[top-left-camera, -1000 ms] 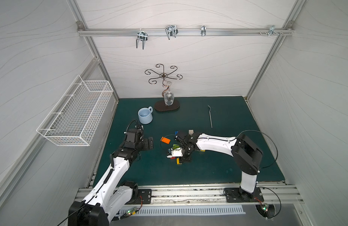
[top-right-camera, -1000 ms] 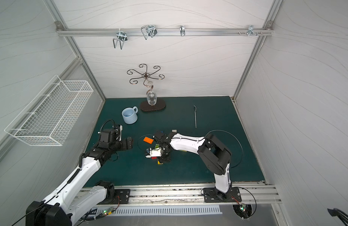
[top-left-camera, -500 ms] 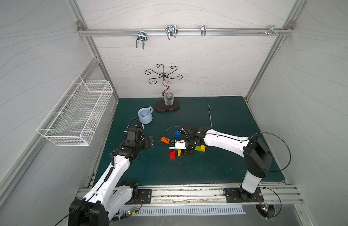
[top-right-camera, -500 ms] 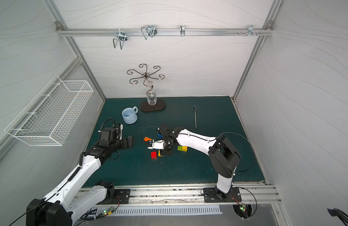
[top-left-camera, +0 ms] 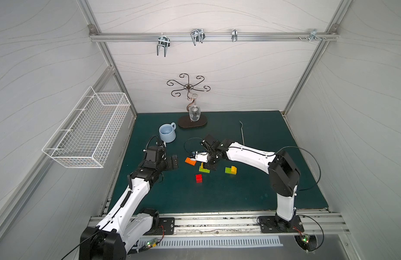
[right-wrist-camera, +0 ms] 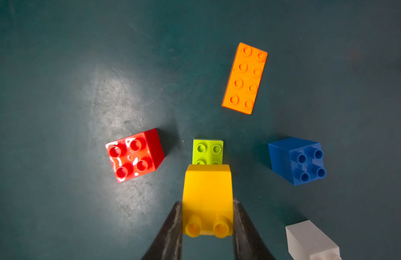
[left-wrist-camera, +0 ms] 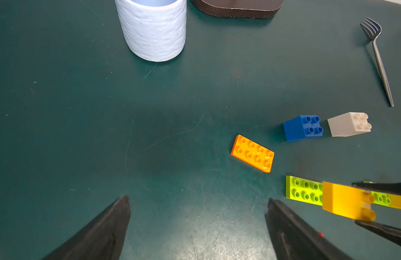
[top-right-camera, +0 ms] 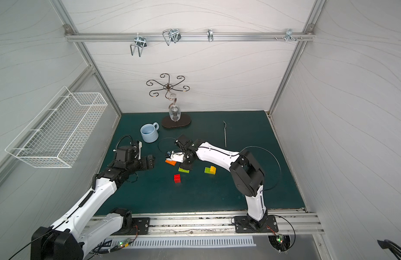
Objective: Assemble a fork with lego
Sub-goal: Assemble the lego brick with the lego brick.
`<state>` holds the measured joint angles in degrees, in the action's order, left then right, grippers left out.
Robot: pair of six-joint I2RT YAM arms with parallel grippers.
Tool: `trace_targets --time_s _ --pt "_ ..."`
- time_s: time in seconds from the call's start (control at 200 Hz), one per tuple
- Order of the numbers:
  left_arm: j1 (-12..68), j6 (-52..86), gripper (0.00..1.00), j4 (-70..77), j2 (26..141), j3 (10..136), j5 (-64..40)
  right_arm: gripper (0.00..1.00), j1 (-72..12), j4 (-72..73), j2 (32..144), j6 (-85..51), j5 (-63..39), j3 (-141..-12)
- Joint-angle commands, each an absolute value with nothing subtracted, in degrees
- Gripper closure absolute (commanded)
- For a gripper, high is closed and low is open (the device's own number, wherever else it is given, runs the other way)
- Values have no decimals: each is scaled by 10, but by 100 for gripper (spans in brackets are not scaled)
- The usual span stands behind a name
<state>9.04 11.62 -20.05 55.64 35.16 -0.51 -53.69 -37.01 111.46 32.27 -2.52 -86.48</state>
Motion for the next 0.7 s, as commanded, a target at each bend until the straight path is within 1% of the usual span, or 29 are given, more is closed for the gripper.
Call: trace_targets --time_s 0.0,0.41,0.695 --pt "88 126 0 -172 562 348 -8 100 -538 -390 1132 304 -7 -883" --pt "88 124 0 -161 567 340 -8 100 -547 -399 1176 288 3 -914" --pt "88 124 0 -157 570 337 -8 100 -554 -394 1185 275 9 -903"
